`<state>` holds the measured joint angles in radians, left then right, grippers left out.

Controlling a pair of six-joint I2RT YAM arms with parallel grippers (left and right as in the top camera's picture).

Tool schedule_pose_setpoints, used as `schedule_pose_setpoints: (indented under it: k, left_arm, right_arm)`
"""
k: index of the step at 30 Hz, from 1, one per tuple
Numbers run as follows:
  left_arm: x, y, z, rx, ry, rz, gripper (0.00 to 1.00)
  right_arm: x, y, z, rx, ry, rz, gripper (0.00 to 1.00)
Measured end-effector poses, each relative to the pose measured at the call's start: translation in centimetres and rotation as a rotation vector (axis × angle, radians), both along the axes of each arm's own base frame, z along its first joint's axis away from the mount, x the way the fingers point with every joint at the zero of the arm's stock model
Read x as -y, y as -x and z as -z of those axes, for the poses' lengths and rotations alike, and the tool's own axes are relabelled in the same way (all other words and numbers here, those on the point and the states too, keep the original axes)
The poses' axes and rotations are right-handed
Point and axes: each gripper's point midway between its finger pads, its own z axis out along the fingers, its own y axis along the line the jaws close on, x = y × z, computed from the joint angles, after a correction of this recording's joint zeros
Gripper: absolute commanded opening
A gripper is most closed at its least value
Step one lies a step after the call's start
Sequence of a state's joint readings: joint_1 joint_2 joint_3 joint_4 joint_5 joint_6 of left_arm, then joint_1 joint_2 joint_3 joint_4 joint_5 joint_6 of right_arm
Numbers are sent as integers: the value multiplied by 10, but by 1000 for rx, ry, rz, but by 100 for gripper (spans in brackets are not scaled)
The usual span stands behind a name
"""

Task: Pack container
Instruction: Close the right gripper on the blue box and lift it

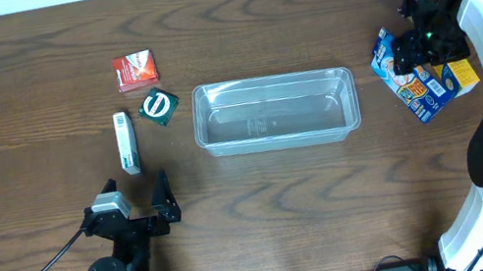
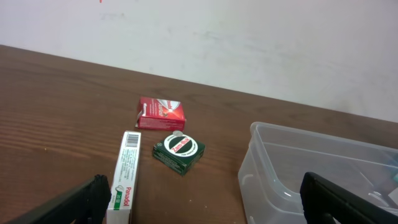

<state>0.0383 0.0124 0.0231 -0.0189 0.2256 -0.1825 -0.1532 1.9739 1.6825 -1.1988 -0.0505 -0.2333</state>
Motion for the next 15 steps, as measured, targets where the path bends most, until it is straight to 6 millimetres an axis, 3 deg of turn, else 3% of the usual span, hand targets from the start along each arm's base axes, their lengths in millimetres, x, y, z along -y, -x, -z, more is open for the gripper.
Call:
schedule_pose_setpoints:
  k: [9,15]
  left_arm:
    - [0,0,0,0,0,0,98]
    - [0,0,0,0,0,-1,98]
  right_arm:
    - [-1,11,24,-36,2,-11,69]
    - [-1,16,36,-48,0,3,51]
